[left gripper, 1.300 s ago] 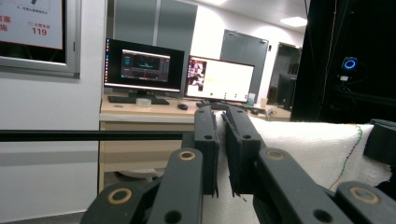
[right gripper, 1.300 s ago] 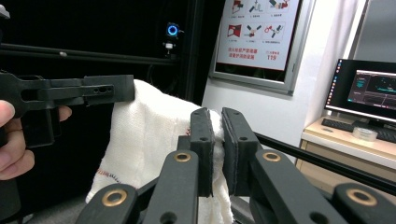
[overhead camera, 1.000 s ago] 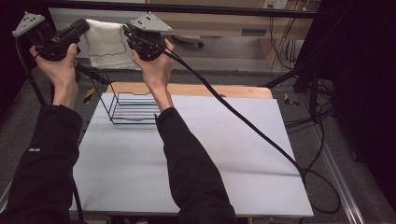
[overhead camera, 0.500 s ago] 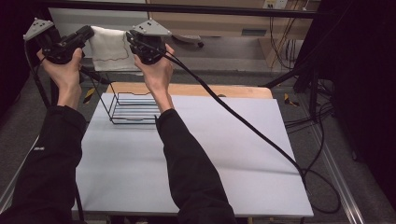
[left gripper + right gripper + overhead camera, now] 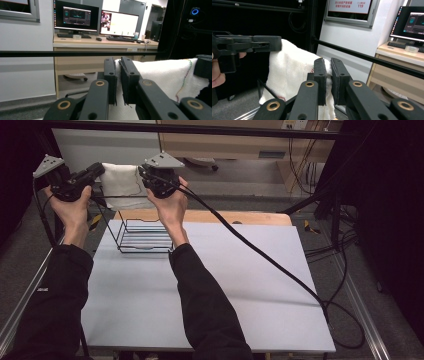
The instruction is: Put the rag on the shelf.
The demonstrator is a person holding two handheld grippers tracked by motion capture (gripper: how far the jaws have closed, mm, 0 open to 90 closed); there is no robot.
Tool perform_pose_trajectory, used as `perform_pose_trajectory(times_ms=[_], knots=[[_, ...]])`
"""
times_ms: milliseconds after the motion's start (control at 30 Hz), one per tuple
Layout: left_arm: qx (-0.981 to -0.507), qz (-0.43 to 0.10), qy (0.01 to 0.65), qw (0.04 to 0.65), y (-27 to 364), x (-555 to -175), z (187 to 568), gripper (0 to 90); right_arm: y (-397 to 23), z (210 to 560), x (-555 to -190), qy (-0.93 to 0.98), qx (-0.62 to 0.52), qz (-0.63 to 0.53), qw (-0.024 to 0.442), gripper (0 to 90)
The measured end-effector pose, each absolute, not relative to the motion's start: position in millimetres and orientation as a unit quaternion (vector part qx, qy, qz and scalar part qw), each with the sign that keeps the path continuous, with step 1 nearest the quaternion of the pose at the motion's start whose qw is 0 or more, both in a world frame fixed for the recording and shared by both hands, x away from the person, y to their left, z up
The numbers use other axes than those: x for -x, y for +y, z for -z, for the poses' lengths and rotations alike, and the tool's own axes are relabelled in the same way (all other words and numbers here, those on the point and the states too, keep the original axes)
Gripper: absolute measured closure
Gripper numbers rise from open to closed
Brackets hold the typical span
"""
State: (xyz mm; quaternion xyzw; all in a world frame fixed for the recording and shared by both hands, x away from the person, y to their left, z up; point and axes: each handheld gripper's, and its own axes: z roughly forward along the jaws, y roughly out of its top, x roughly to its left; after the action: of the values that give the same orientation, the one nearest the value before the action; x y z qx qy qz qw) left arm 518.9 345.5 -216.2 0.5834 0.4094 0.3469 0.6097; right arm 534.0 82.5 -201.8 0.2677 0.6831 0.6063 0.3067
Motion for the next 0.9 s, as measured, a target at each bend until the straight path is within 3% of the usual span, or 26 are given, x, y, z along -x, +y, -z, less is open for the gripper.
perform_pose_trajectory(times_ms=[900], knots=[[-0.61,-0.335,0.394,0.6,350.6,-493.0,234.4,83.2,77.4,217.6,-512.2,0.708,-0.245,-0.593,0.294,83.7]])
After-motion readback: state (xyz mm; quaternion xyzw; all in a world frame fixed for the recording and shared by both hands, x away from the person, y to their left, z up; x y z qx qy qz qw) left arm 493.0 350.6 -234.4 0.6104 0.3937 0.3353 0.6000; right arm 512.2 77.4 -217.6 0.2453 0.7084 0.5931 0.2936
